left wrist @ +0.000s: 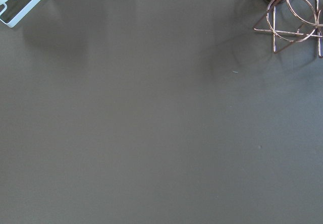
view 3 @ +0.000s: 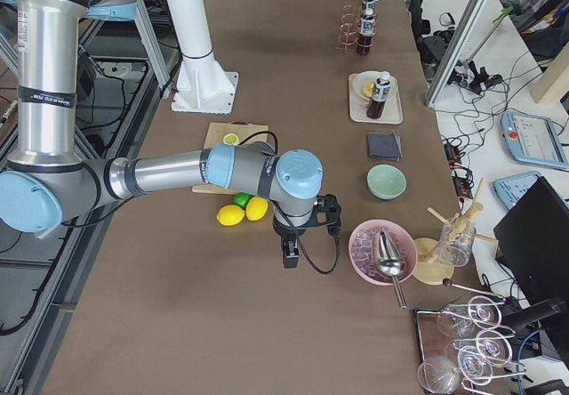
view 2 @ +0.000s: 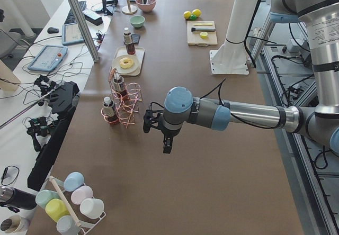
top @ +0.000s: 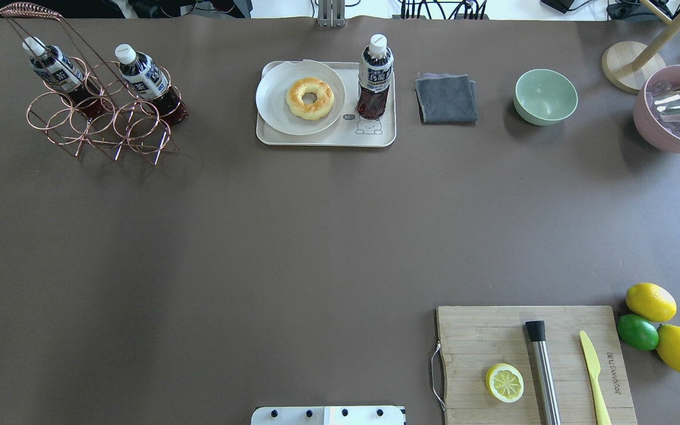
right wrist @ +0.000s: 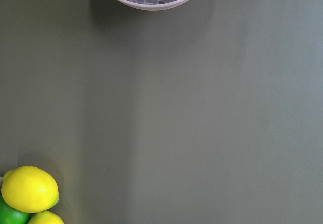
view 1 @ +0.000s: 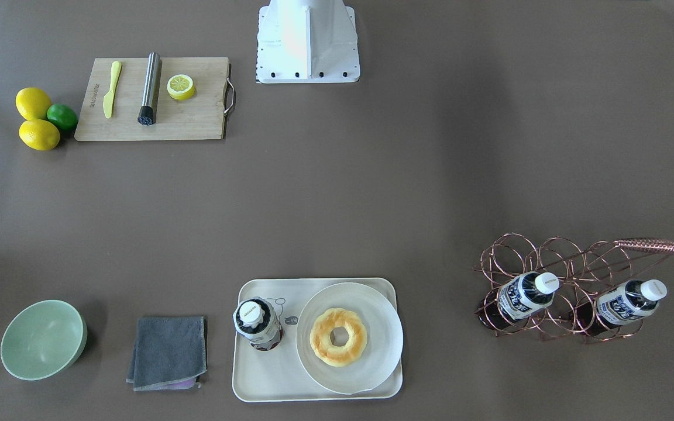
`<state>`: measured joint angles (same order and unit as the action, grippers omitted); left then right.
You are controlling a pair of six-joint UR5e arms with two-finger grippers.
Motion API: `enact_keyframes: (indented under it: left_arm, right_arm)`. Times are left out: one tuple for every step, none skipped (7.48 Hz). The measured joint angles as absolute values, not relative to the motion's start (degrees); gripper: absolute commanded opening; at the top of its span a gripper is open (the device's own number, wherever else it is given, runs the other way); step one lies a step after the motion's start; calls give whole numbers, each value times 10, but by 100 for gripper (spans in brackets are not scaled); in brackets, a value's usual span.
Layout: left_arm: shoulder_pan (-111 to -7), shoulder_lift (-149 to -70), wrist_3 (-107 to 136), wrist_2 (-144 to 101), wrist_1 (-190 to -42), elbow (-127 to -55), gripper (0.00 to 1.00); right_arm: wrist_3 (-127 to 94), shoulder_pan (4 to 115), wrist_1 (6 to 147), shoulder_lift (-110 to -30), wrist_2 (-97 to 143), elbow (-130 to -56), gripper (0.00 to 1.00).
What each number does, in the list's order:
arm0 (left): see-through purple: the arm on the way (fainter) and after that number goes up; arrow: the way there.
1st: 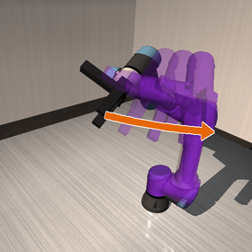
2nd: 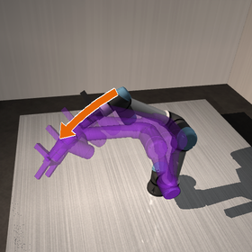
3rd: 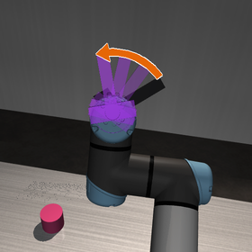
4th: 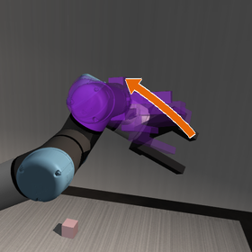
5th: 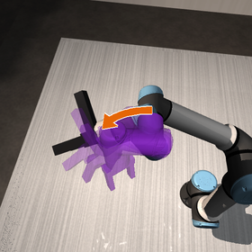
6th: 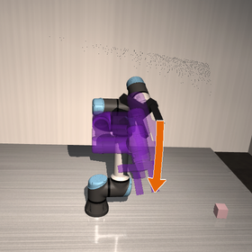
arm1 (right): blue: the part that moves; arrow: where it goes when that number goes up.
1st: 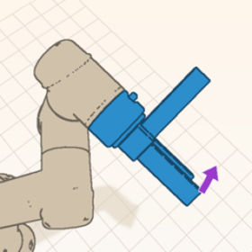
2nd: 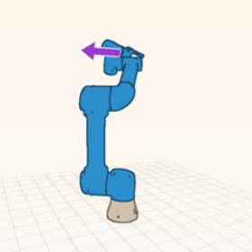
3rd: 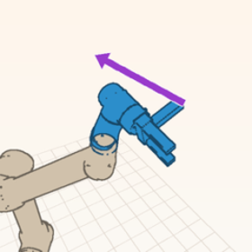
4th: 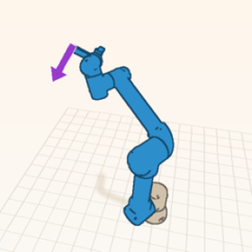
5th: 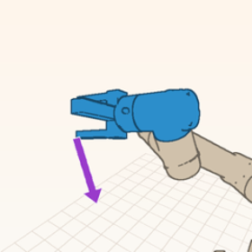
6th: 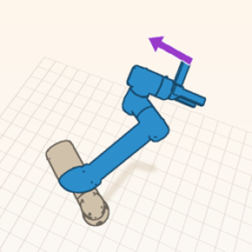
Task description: Place tea on tray
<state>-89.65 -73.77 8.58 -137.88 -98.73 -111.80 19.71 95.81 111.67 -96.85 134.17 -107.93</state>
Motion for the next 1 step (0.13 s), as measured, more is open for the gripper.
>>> enact_keyframes:
  left_arm:
    - [-896,-738,85,-1379,-981,-1119,98]
  right_arm:
    - [197,958,1116,-969,1342,-1080,100]
